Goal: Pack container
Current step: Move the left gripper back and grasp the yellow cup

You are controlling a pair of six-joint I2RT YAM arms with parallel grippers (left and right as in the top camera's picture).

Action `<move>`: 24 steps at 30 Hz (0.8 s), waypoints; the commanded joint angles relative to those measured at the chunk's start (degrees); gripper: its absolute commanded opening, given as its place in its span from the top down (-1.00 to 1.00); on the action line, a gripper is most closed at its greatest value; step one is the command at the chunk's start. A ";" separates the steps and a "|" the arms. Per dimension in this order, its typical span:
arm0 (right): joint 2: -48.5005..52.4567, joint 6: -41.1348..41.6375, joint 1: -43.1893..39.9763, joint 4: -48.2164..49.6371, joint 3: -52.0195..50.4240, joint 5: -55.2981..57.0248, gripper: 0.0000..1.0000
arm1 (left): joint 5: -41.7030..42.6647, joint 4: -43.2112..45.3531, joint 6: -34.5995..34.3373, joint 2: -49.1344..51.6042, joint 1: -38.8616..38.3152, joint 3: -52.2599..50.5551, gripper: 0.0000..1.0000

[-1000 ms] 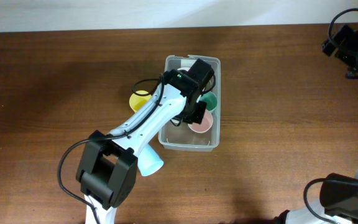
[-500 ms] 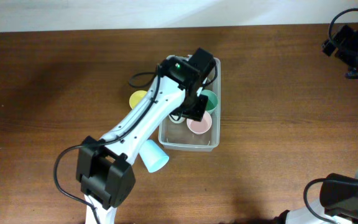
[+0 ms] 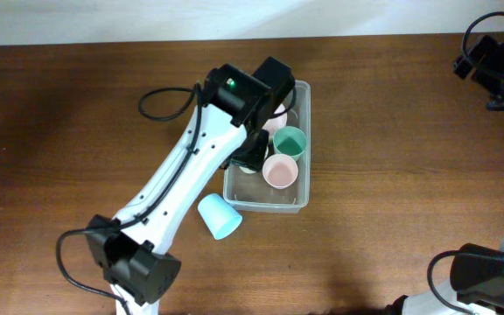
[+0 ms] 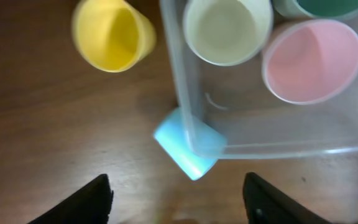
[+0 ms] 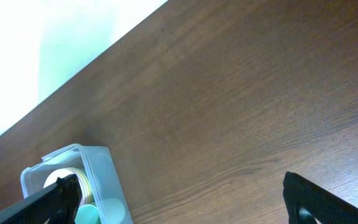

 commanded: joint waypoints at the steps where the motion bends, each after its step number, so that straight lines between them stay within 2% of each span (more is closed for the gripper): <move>1: 0.24 0.48 -0.07 0.02 0.04 -0.07 -0.98 | -3.96 1.44 -2.19 -1.40 4.94 0.66 -0.43; 4: 0.24 0.48 -0.07 0.02 0.04 -0.07 -0.98 | -0.57 5.86 -2.14 -0.90 10.82 -0.70 -0.41; 7: 0.24 0.48 -0.07 0.02 0.04 -0.07 -0.98 | 5.29 10.29 -1.92 0.63 16.57 -2.56 -0.27; 12: 0.24 0.46 -0.07 0.02 0.04 -0.07 -0.98 | 9.84 14.60 -0.76 4.20 22.64 -6.34 -0.24; 18: 0.24 0.48 -0.07 0.02 0.04 -0.07 -0.99 | 12.28 17.77 2.16 9.66 23.69 -8.41 -0.23; 24: 0.24 0.48 -0.07 0.02 0.04 -0.07 -0.98 | 12.63 18.08 2.14 15.76 24.02 -8.41 0.00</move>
